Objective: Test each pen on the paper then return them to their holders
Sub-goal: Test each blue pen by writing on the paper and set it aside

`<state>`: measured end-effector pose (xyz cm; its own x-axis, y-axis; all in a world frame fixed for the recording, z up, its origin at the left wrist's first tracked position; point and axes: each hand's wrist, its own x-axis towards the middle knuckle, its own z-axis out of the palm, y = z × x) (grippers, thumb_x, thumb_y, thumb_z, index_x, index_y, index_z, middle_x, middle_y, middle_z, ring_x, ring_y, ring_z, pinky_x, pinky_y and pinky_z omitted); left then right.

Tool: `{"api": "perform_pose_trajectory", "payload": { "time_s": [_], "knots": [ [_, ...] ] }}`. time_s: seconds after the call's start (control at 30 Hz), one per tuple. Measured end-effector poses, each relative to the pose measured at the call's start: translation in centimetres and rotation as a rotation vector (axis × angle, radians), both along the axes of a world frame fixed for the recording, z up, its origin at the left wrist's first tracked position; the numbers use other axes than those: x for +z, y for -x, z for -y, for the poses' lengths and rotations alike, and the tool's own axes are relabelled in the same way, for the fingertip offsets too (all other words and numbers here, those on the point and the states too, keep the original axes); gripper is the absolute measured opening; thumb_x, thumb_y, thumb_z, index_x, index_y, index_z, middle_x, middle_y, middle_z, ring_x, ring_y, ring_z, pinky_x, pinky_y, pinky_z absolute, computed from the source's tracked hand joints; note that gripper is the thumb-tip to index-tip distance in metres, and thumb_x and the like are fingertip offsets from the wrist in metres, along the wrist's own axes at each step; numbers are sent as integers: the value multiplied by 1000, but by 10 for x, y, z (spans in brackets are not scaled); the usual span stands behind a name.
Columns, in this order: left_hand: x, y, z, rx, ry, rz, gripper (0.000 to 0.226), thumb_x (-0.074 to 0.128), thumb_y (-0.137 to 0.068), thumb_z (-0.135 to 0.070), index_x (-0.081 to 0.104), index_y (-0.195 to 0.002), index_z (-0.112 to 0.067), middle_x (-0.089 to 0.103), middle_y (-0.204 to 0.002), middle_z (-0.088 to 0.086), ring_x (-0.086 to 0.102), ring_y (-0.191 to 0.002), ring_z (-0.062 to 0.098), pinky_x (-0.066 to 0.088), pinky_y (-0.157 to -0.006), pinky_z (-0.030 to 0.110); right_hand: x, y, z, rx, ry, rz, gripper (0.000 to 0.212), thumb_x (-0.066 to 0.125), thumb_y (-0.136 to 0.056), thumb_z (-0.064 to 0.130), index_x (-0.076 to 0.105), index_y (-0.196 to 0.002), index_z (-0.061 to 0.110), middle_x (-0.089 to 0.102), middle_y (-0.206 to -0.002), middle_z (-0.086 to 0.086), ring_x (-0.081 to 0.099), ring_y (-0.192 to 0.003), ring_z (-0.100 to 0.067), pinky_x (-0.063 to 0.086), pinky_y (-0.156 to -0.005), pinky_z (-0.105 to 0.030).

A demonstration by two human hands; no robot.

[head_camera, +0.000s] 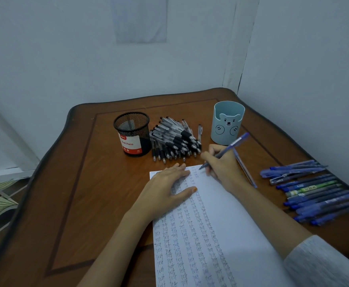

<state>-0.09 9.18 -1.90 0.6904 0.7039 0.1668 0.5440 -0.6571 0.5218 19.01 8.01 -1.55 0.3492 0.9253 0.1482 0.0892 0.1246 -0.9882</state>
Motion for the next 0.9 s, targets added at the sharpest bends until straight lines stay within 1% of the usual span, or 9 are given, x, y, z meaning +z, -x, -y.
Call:
{"api": "perform_pose_trajectory", "payload": {
  "time_s": [0.1,0.23,0.3,0.4,0.5,0.57,0.67,0.73,0.9],
  "knots": [
    [0,0,0,0,4,4,59,54,-88,-56,47,-139,-27,35,-150,-13,24,-139,-3,23,-117,28,6,-5,3,17,16,-202,35,54,-96,11,45,-62,8,48,-48,-4,33,-30,-10,21,-32,-16],
    [0,0,0,-2,1,9,59,55,-88,-55,47,-139,-27,35,-150,-13,25,-138,-3,22,-115,24,5,-2,2,-32,12,-190,32,36,-102,42,47,-90,15,40,-43,3,31,-35,-9,24,-35,-18],
    [-1,0,-1,1,1,9,59,55,-88,-55,47,-139,-27,35,-150,-14,25,-138,-4,22,-115,23,4,-1,4,-69,-32,-142,34,32,-103,40,50,-91,14,39,-42,2,31,-34,-9,24,-35,-18],
    [-1,0,-1,2,3,15,60,55,-87,-56,48,-138,-27,35,-150,-14,25,-138,-4,23,-115,24,5,-1,6,-94,-65,-69,32,40,-103,31,59,-88,9,40,-42,-3,30,-33,-11,24,-35,-19],
    [-2,1,-2,3,3,25,60,55,-86,-58,49,-137,-27,37,-149,-14,26,-137,-5,25,-115,25,5,-2,7,-107,-73,-41,20,50,-100,27,62,-102,12,42,-40,0,32,-32,-11,25,-34,-20],
    [-2,1,-2,7,6,30,60,56,-85,-58,50,-137,-28,38,-148,-15,27,-136,-5,26,-114,25,5,-2,7,-122,-75,-20,17,54,-98,24,61,-109,14,48,-41,1,37,-33,-11,31,-36,-22],
    [-2,0,-2,19,11,56,59,59,-84,-57,53,-134,-28,40,-147,-15,29,-135,-6,25,-112,21,5,-2,9,-134,-83,14,3,58,-96,18,58,-98,16,58,-46,0,47,-42,-13,44,-50,-22],
    [-2,0,-2,27,18,73,58,61,-83,-56,55,-133,-27,42,-146,-15,31,-134,-7,26,-111,20,5,-3,11,-134,-81,-8,5,58,-95,15,55,-94,17,56,-45,1,46,-45,-14,43,-53,-21],
    [-1,1,-1,36,31,90,58,63,-81,-57,57,-131,-27,45,-144,-14,33,-133,-7,30,-112,25,6,-2,17,-124,-71,33,15,62,-93,27,56,-91,13,50,-42,-1,36,-37,-15,32,-41,-23]
  ]
}}
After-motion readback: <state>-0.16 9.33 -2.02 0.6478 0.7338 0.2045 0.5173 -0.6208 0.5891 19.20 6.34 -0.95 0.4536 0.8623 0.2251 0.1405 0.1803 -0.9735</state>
